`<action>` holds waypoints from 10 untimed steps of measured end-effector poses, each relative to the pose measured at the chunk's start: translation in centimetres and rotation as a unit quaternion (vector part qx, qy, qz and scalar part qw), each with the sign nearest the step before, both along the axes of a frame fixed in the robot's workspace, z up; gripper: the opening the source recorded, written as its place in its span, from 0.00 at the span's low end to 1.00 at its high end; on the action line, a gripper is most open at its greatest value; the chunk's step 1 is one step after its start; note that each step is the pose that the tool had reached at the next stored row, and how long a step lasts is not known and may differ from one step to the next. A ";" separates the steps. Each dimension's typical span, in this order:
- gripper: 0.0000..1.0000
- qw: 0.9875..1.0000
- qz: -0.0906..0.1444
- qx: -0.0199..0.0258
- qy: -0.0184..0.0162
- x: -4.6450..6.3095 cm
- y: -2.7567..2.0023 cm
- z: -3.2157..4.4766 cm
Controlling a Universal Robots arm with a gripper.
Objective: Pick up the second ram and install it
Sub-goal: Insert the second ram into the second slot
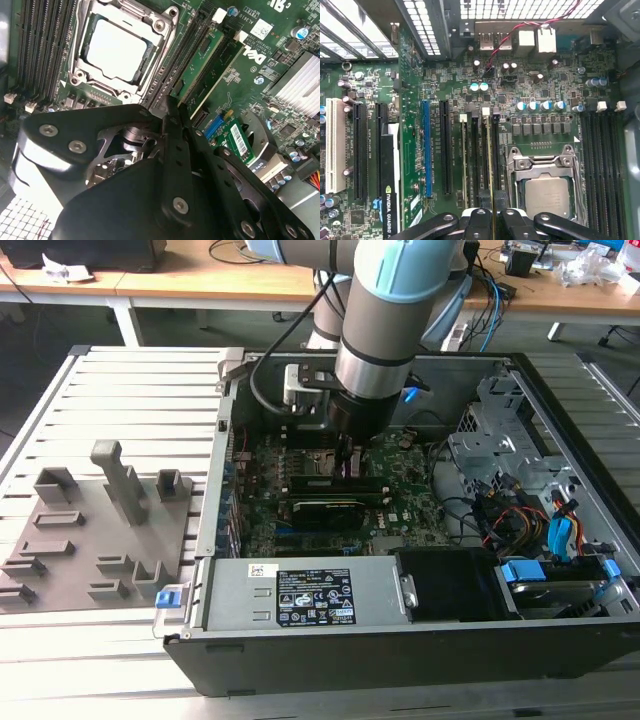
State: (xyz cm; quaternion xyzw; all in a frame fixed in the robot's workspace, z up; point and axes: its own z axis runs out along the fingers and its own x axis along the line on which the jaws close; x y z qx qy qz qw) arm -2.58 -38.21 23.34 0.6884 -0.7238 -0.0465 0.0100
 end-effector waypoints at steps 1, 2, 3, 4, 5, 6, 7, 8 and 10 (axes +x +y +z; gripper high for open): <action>0.13 1.000 0.000 0.000 0.000 0.0 -0.03 -0.04; 0.13 1.000 -0.001 0.000 0.000 0.0 -0.05 -0.07; 0.13 1.000 -0.001 0.000 0.000 0.0 -0.06 -0.22; 0.13 1.000 -0.001 0.000 0.000 0.0 -0.05 -0.30; 0.13 1.000 -0.001 0.000 0.000 0.0 -0.06 -0.36; 0.13 1.000 -0.001 0.000 0.000 0.0 -0.06 -0.42; 0.13 1.000 -0.001 0.000 0.000 0.0 -0.06 -0.52; 0.13 1.000 -0.001 0.000 0.000 0.0 -0.06 -0.56; 0.13 1.000 -0.001 0.000 0.000 0.1 -0.05 -0.59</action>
